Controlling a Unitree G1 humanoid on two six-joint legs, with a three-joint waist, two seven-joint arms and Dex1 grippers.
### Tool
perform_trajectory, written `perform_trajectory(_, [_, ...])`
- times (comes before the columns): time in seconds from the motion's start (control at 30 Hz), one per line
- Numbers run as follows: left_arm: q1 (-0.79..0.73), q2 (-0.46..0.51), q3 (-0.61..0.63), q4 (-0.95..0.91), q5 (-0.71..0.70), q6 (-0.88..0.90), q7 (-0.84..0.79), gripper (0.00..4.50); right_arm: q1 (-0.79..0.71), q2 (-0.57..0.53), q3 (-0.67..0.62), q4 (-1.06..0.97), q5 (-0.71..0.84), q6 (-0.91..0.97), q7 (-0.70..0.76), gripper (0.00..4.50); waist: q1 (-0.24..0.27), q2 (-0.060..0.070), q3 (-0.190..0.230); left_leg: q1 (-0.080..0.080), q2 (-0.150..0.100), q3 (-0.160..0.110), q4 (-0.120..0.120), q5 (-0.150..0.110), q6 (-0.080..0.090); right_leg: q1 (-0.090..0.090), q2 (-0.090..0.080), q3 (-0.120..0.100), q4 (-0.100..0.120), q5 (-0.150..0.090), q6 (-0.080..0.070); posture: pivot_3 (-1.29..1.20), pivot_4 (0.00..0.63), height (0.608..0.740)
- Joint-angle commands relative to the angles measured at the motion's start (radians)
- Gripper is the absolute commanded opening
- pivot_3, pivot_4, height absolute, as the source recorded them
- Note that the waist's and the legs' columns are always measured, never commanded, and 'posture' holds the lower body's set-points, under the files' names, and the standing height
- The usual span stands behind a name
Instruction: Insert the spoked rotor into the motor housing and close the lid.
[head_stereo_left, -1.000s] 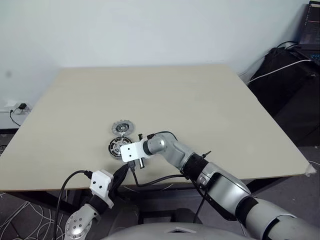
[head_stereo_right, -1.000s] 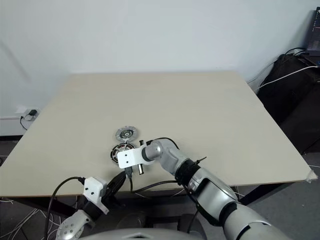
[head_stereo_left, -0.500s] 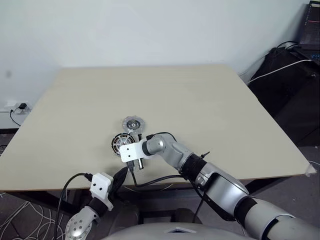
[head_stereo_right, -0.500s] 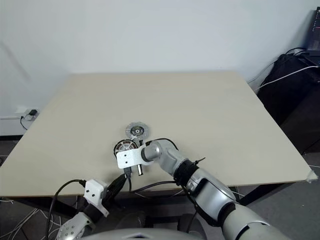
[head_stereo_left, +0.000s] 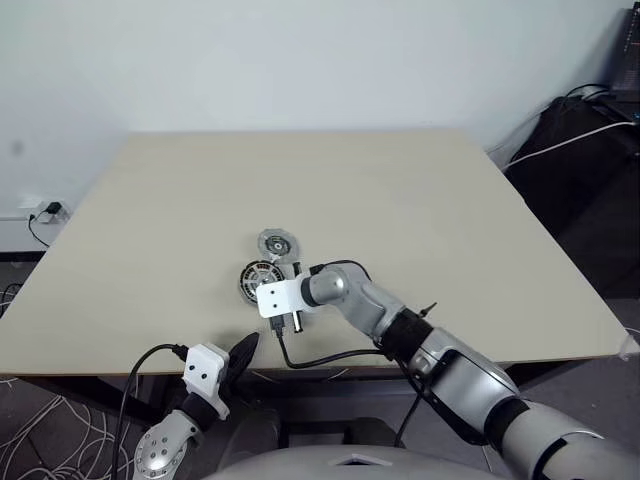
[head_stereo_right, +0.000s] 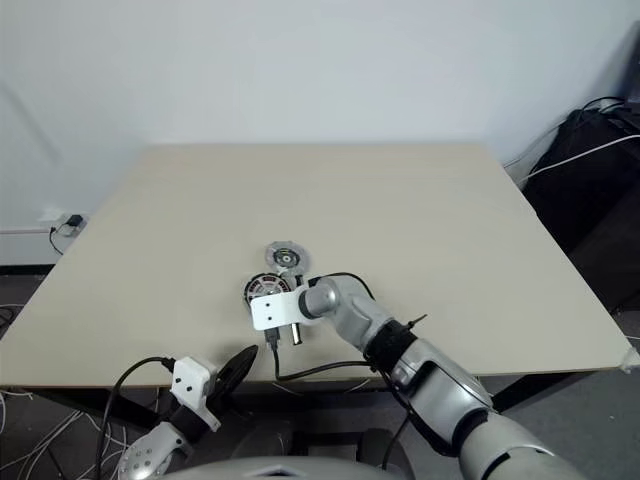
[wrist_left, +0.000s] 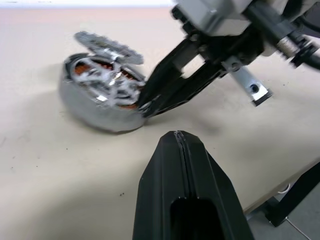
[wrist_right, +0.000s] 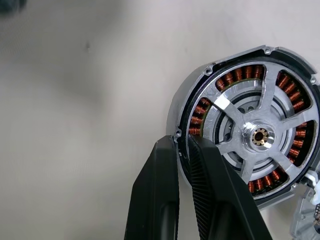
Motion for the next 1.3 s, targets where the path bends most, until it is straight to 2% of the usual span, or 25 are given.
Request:
perform_trajectory(0.03, [-0.012,0.002,0.0,-0.019,-0.004,-0.01,-0.009,0.0,0.015,-0.042,-0.047,-0.103,-0.005,0.039,0.008,0.1,0.0,-0.001,0.0,0.0,0.0,0.0,0.0,0.0,0.0,0.0,0.0,0.0,0.0,0.0,0.0,0.0,0.0,0.74])
perform_trajectory(0.4, [-0.02,0.004,-0.012,-0.044,-0.003,0.021,-0.016,0.0,0.163,-0.205,-0.104,-0.418,-0.024,0.242,0.05,0.1,0.004,-0.002,0.001,-0.002,0.0,0.0,0.001,0.0,0.0,0.0,-0.001,-0.001,-0.002,-0.001,-0.001,0.0,0.0,0.74])
perform_trajectory(0.77, [-0.039,0.009,-0.021,-0.083,-0.007,0.075,-0.021,0.0,0.237,-0.301,-0.148,-0.646,-0.008,0.41,0.089,0.1,0.002,-0.008,0.005,-0.003,0.0,0.0,0.001,0.0,0.0,-0.001,-0.001,-0.001,-0.002,-0.001,0.0,0.0,0.0,0.74])
perform_trajectory(1.1, [-0.044,0.015,-0.029,-0.107,-0.013,0.106,-0.021,0.0,0.263,-0.349,-0.144,-0.755,-0.001,0.507,0.118,0.1,0.002,-0.009,0.006,-0.003,0.0,0.0,0.001,0.0,0.001,0.0,-0.001,-0.001,-0.003,-0.002,0.001,0.0,0.0,0.74])
perform_trajectory(1.3, [-0.049,0.018,-0.027,-0.11,-0.015,0.114,-0.022,0.0,0.27,-0.277,-0.091,-0.742,0.006,0.524,0.097,0.1,0.0,-0.01,0.006,-0.003,0.0,0.0,0.001,0.0,0.001,-0.001,-0.001,-0.001,-0.003,-0.002,0.001,0.0,0.0,0.74])
